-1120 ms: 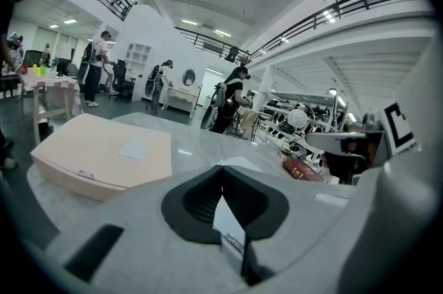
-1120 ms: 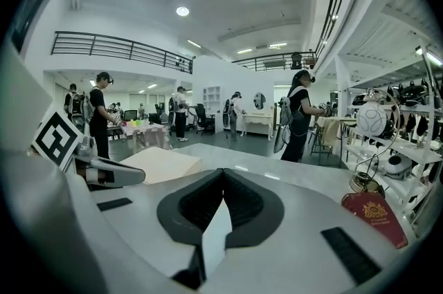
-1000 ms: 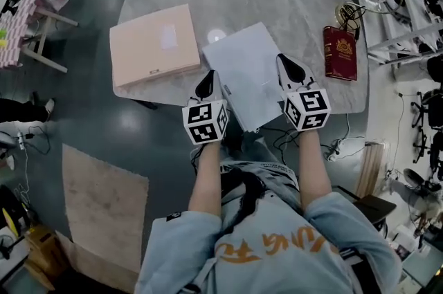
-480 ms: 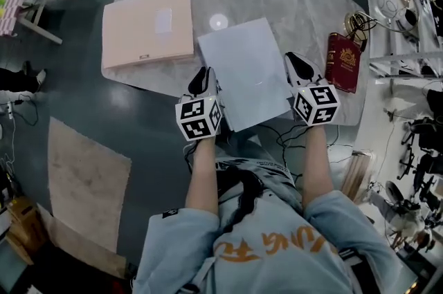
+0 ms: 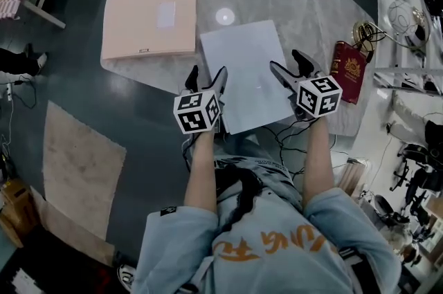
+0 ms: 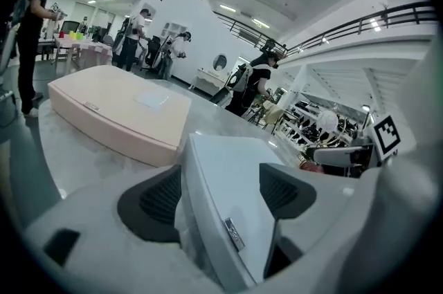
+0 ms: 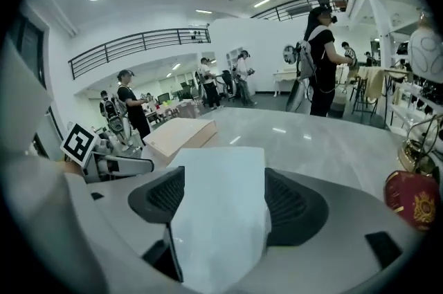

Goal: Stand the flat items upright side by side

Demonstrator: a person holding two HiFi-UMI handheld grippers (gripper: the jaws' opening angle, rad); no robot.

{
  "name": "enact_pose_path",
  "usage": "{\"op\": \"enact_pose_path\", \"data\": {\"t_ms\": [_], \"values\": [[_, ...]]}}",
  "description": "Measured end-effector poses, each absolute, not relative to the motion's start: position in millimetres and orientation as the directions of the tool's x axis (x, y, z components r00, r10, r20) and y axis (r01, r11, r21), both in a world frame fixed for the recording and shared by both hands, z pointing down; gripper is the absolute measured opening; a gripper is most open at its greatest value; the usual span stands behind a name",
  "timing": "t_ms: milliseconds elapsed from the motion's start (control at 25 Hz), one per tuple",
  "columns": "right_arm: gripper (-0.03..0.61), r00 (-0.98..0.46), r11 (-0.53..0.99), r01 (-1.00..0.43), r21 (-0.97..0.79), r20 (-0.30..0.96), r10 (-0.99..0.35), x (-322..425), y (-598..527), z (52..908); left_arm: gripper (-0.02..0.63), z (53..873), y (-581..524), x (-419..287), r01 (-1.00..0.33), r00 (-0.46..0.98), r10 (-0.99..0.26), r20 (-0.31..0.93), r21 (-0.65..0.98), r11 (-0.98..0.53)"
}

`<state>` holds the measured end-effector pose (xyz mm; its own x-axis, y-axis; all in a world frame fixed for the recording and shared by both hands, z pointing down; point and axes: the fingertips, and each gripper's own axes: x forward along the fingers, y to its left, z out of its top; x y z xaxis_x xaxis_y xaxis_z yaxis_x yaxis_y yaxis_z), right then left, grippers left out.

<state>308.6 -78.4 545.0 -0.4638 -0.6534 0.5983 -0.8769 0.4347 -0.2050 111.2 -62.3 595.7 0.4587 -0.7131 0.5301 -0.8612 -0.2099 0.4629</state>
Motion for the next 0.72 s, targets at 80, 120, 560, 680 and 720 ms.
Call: {"op": "enact_pose_path", "data": {"t_ms": [80, 120, 560, 680, 720], "values": [[0.371, -0.481, 0.431, -0.869, -0.242, 0.613, -0.626, 309.4, -80.6, 554.5, 0.360, 600.1, -63.3, 111.4, -0.858, 0.460, -0.706, 0.538, 0.473, -0.199], [0.377, -0.483, 0.428, -0.869, -0.250, 0.620, -0.618, 311.0, -82.2, 559.1, 0.362, 602.7, -64.0, 111.7, -0.856, 0.463, -0.701, 0.543, 0.478, -0.195], [0.377, -0.519, 0.405, -0.851, -0.334, 0.654, -0.550, 315.6, -107.0, 593.6, 0.377, 626.0, -68.2, 123.7, -0.815, 0.507, -0.644, 0.573, 0.561, -0.143], [0.377, -0.539, 0.413, -0.838, -0.358, 0.662, -0.520, 312.2, -110.1, 603.1, 0.379, 632.2, -69.0, 126.7, -0.810, 0.514, -0.626, 0.586, 0.572, -0.129], [0.380, -0.543, 0.414, -0.835, -0.364, 0.666, -0.510, 311.5, -110.7, 606.4, 0.379, 634.5, -69.3, 127.8, -0.810, 0.515, -0.620, 0.591, 0.573, -0.127]]}}
